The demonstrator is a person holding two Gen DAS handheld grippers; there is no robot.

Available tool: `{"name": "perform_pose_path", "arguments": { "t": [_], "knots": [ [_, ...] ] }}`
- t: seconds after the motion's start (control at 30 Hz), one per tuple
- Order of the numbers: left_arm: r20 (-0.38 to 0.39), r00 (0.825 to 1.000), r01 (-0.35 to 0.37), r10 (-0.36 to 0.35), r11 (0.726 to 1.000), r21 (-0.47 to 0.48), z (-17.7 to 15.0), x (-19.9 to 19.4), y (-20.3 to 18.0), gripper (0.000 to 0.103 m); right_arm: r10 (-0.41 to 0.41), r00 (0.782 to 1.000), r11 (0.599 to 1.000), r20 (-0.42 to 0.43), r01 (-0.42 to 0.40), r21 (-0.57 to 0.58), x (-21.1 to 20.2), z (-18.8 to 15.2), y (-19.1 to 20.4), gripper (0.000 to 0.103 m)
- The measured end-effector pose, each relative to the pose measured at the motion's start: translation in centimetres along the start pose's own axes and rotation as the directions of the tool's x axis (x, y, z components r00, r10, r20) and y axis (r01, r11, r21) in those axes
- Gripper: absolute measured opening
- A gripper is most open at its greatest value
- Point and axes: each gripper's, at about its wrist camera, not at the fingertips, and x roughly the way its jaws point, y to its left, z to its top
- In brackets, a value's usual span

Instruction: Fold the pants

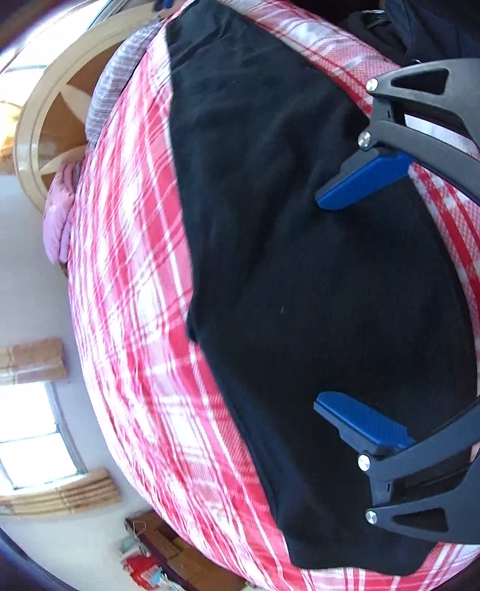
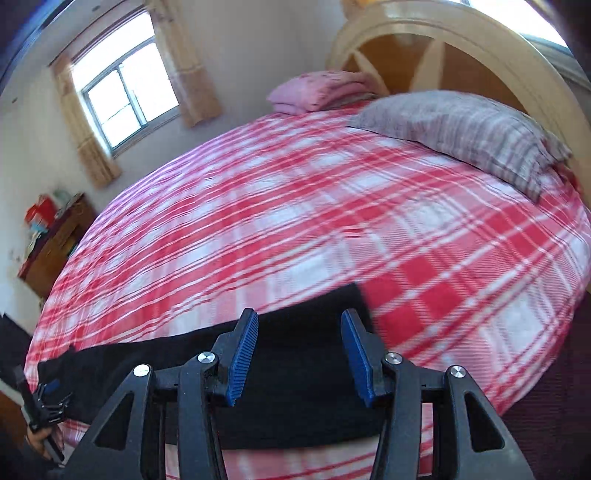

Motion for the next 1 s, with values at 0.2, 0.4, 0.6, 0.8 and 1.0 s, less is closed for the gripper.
{"name": "perform_pose_path", "arguments": {
  "t": [0.2,0.4,0.6,0.8,1.0],
  "knots": [
    [0.019,0.995,-0.101,0.101,0.994,-0.044,0.6,-0.6,2.6,0.102,0.097,0.991,0.984,-0.091,-0.082,0.156,1.9,0.1,-5.7,0.049],
    [0.002,0.991,-0.13,0.131,0.987,-0.095,0.1,0.0,4.7,0.102,0.123,0.985,0.979,-0.124,-0.1,0.177,2.8,-0.7,-6.4,0.049],
    [-0.032,0.989,-0.147,0.144,0.98,-0.138,-0.6,0.7,6.6,0.102,0.186,0.967,0.977,-0.173,-0.163,0.141,3.1,-0.9,-5.7,0.049],
    [-0.036,0.992,-0.122,0.117,0.978,-0.167,-0.8,1.0,7.2,0.102,0.205,0.956,0.975,-0.209,-0.182,0.127,3.6,-1.3,-5.9,0.043],
    [-0.034,0.993,-0.117,0.113,0.979,-0.168,-0.9,1.1,7.4,0.102,0.273,0.942,0.953,-0.195,-0.237,0.19,3.8,-1.6,-7.3,0.021]
  ]
}}
